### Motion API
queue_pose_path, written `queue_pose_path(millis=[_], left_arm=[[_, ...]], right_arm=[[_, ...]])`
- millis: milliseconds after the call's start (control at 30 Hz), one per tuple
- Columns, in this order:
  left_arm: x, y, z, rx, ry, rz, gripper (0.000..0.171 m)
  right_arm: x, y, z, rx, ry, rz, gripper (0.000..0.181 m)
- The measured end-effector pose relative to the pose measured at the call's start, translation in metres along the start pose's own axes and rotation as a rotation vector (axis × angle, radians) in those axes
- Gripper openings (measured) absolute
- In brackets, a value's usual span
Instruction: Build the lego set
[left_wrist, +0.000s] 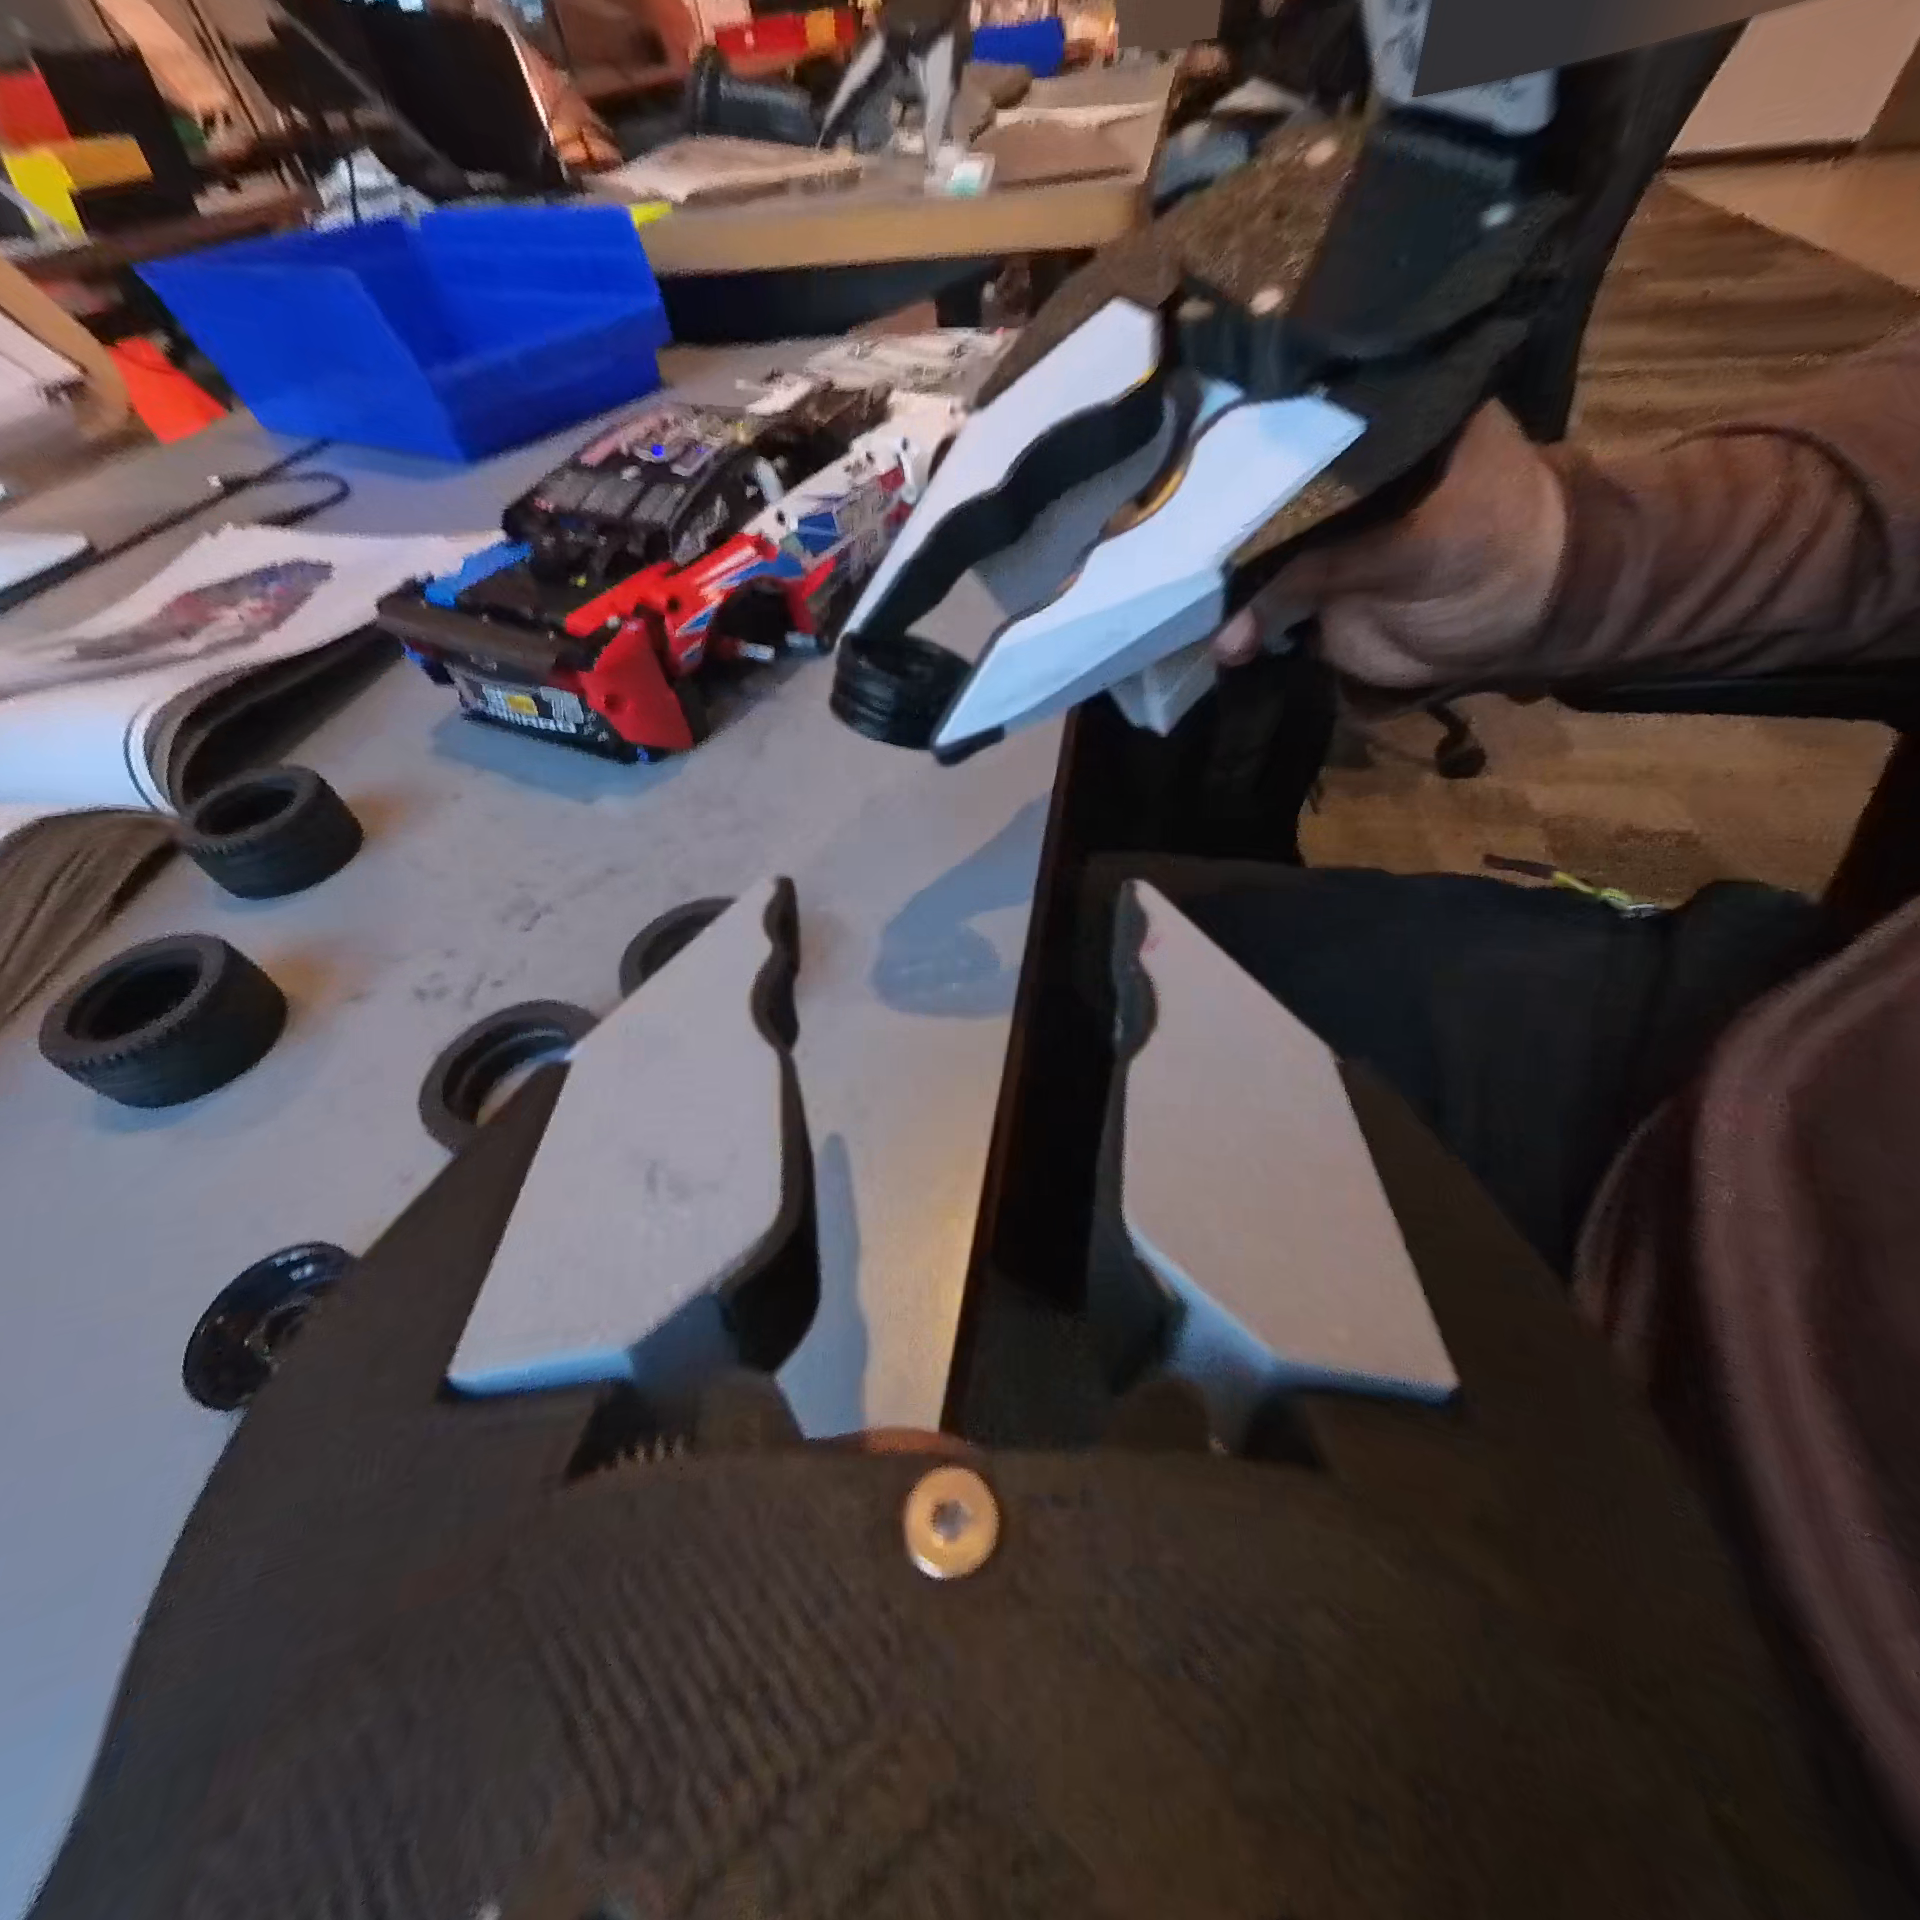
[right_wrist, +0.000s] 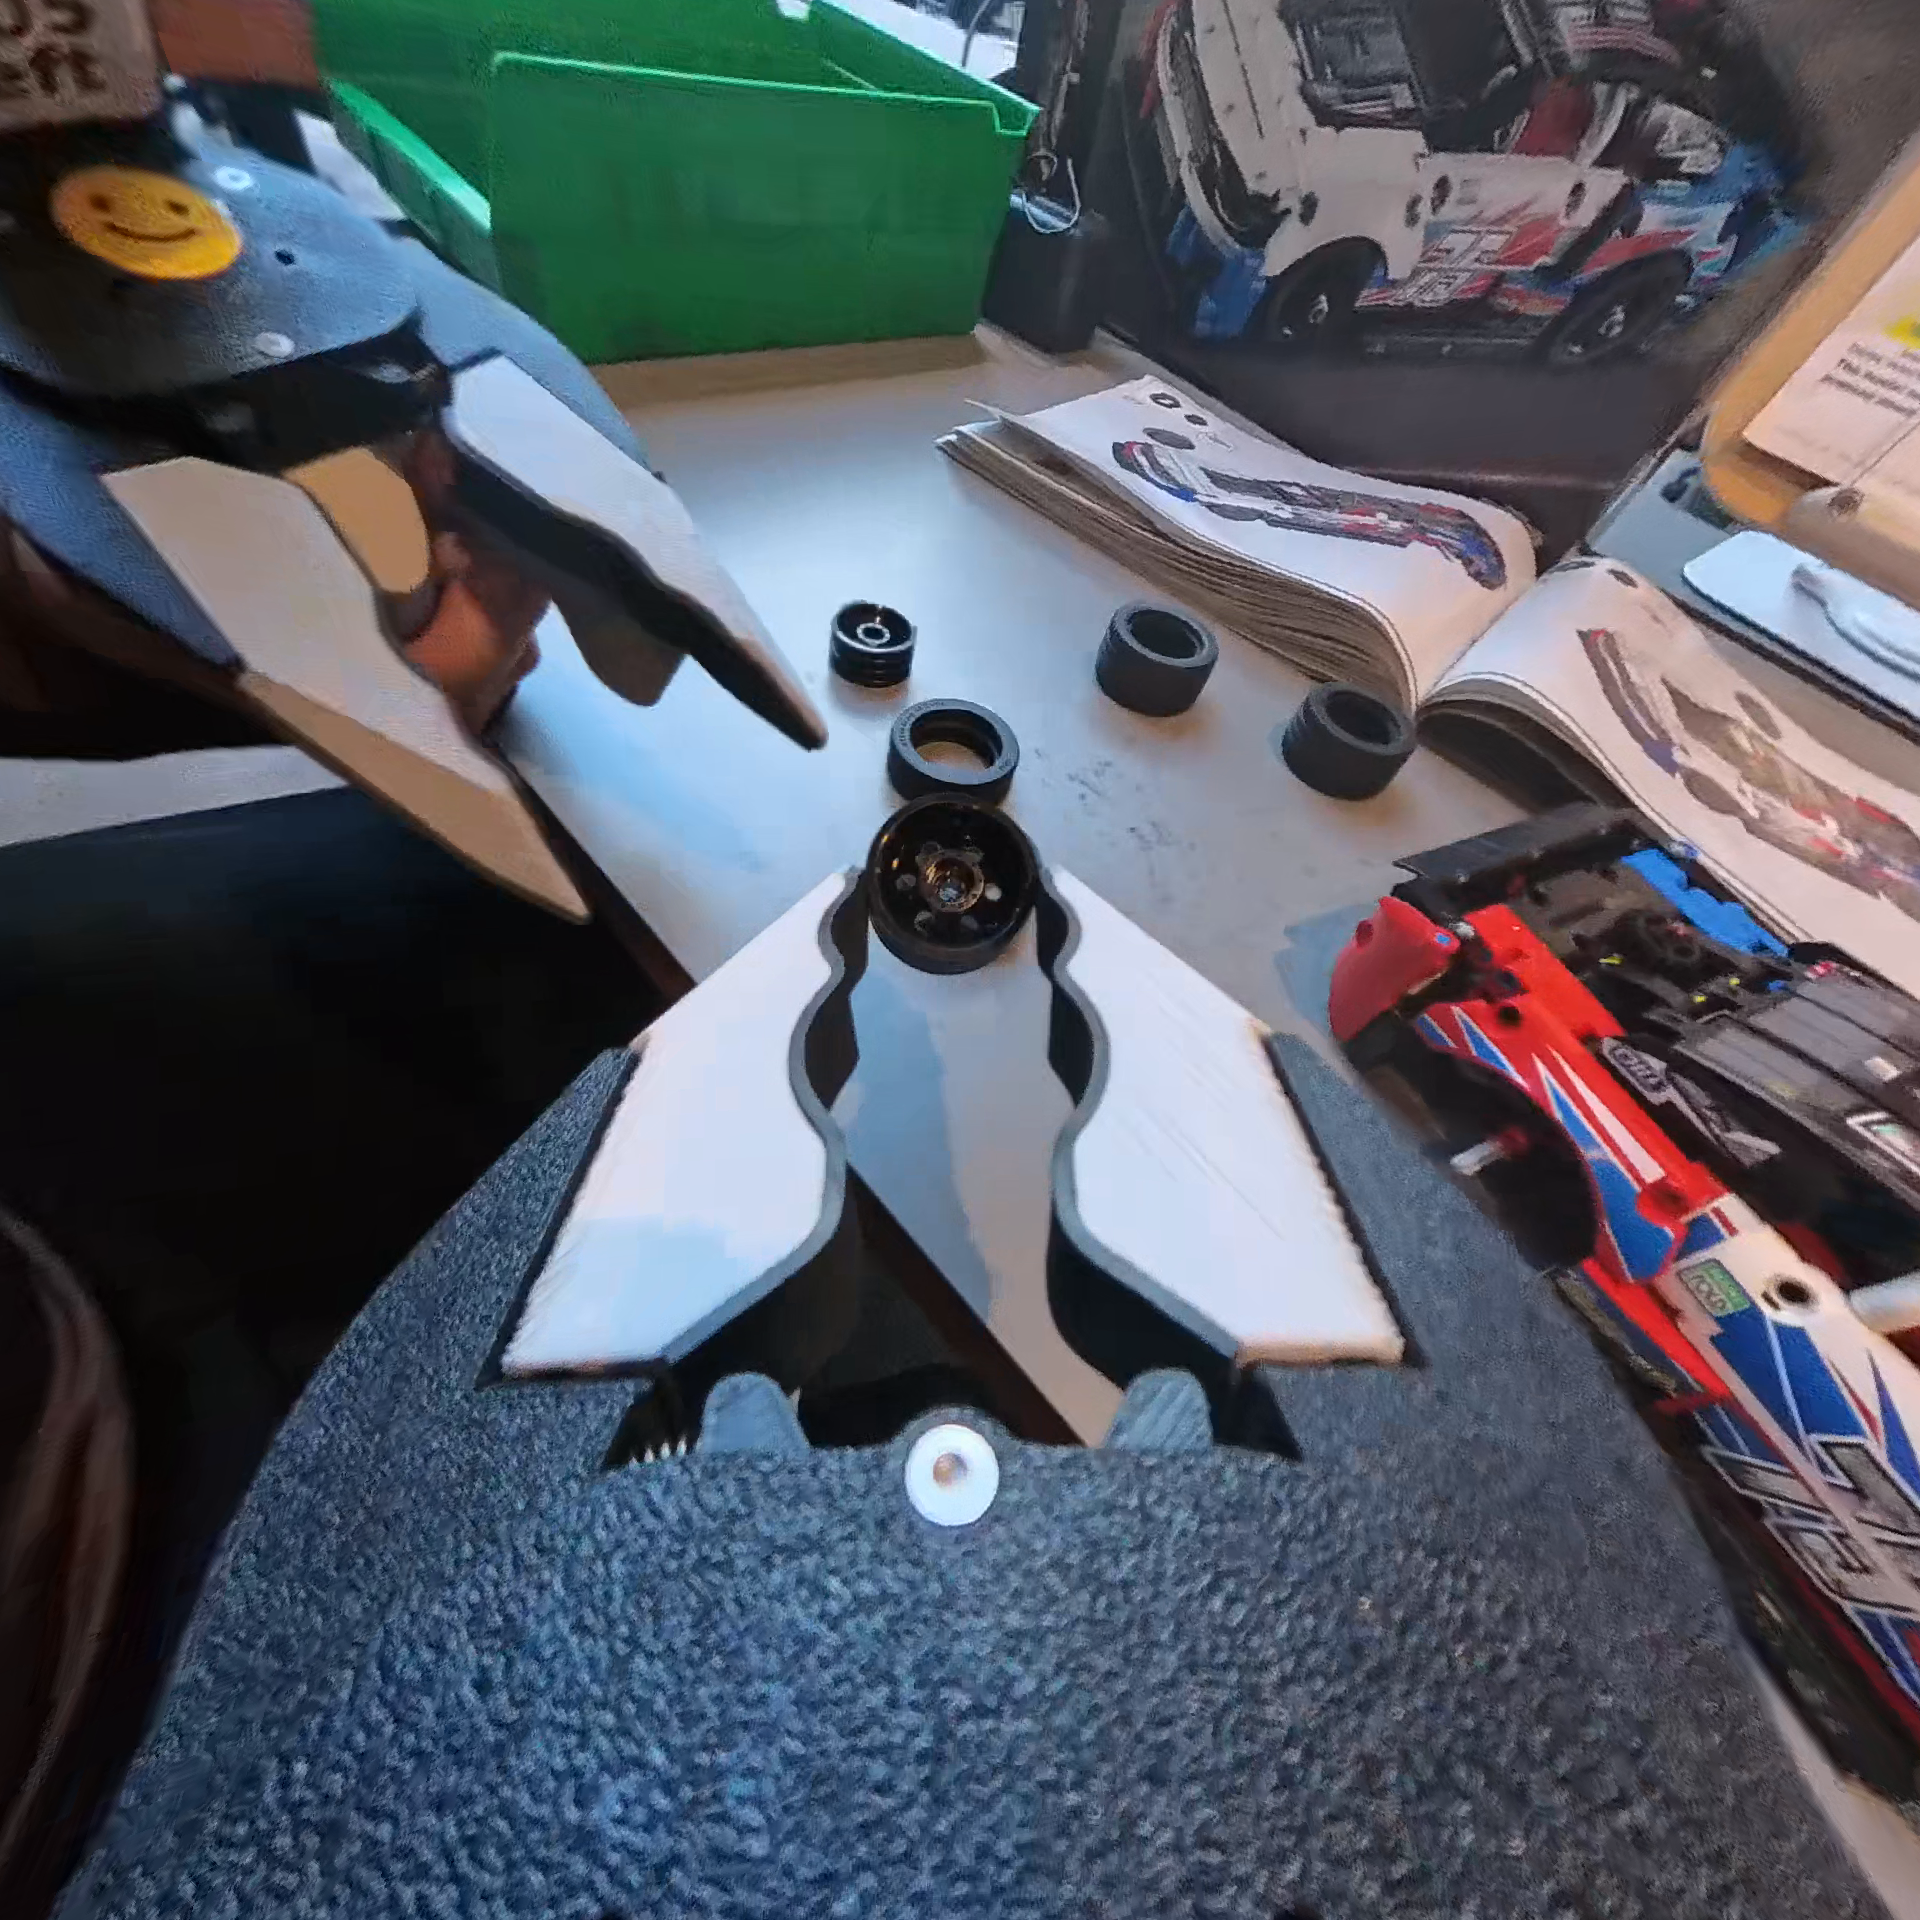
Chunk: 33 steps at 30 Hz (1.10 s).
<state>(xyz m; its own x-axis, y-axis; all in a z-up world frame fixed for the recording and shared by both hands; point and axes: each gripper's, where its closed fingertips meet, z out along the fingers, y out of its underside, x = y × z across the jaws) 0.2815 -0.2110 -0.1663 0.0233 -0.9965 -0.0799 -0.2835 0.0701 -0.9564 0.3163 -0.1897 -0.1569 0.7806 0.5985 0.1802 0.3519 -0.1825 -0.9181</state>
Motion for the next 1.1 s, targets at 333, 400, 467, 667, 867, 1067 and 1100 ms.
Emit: queue_pose_path(millis=[333, 400, 467, 667, 867, 1067, 1100], left_arm=[[-0.026, 0.031, -0.006, -0.217, -0.140, -0.048, 0.051], [-0.030, 0.037, -0.011, -0.256, -0.172, -0.021, 0.051], [-0.031, 0.036, -0.013, -0.255, -0.173, -0.016, 0.048], [-0.054, 0.041, -0.011, -0.358, -0.140, 0.067, 0.042], [-0.073, 0.048, 0.006, -0.418, -0.012, 0.125, 0.047], [-0.093, 0.067, 0.007, -0.543, 0.050, 0.174, 0.010], [-0.095, 0.068, 0.005, -0.552, 0.052, 0.179, 0.009]], right_arm=[[0.006, 0.006, -0.009, -0.060, -0.060, 0.071, 0.031], [0.003, 0.000, -0.003, -0.088, -0.130, 0.076, 0.031], [0.006, -0.001, 0.009, -0.136, -0.168, 0.045, 0.031], [0.009, 0.009, 0.050, -0.299, -0.343, 0.053, 0.030], [0.014, 0.018, 0.068, -0.405, -0.435, 0.026, 0.030], [0.012, 0.022, 0.071, -0.431, -0.436, -0.027, 0.030], [0.011, 0.022, 0.072, -0.430, -0.436, -0.031, 0.030]])
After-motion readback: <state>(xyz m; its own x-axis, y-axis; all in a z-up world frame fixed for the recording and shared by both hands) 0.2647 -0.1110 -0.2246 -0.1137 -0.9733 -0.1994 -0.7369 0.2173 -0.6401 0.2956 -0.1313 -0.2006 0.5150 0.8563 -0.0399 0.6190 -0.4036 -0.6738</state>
